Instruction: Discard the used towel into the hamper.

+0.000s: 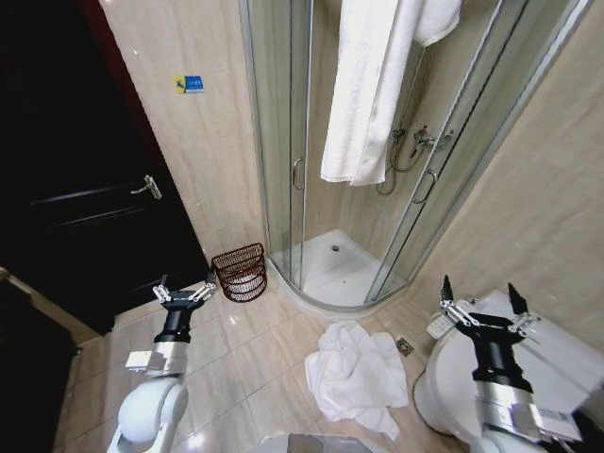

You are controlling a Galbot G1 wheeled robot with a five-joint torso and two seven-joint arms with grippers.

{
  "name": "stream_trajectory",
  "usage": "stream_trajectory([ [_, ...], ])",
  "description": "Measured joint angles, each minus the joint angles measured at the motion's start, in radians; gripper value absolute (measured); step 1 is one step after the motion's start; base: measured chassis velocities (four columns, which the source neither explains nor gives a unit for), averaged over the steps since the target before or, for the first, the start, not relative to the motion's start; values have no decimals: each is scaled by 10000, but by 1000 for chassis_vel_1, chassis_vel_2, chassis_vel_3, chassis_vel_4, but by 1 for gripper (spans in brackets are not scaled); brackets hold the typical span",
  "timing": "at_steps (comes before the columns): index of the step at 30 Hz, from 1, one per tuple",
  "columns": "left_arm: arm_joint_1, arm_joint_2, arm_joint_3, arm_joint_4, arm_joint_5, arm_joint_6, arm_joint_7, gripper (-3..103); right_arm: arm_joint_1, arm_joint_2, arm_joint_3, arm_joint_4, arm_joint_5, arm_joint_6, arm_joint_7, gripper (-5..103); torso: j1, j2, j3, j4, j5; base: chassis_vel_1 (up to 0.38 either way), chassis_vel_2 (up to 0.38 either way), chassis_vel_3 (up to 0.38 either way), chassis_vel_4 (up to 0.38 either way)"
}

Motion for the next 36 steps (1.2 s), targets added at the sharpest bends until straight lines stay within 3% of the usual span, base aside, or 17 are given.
stream_trajectory([
  [11,86,55,-46,103,-51,-156,-1,100,-11,0,-42,-90,-10,126,-84,100,-11,-21,-13,3,3,-72,123,78,-123],
  [27,122,25,4,149,-40,-240,-4,100,-9,-1,-34,-187,-103,308,-115,100,-15,-40,-19,2,5,-182,215,214,-233],
  [36,120,35,13,216,-28,-293,-9,100,69,0,-58,-229,-73,433,-193,100,-18,-44,-23,-6,-1,-35,139,-28,-60],
])
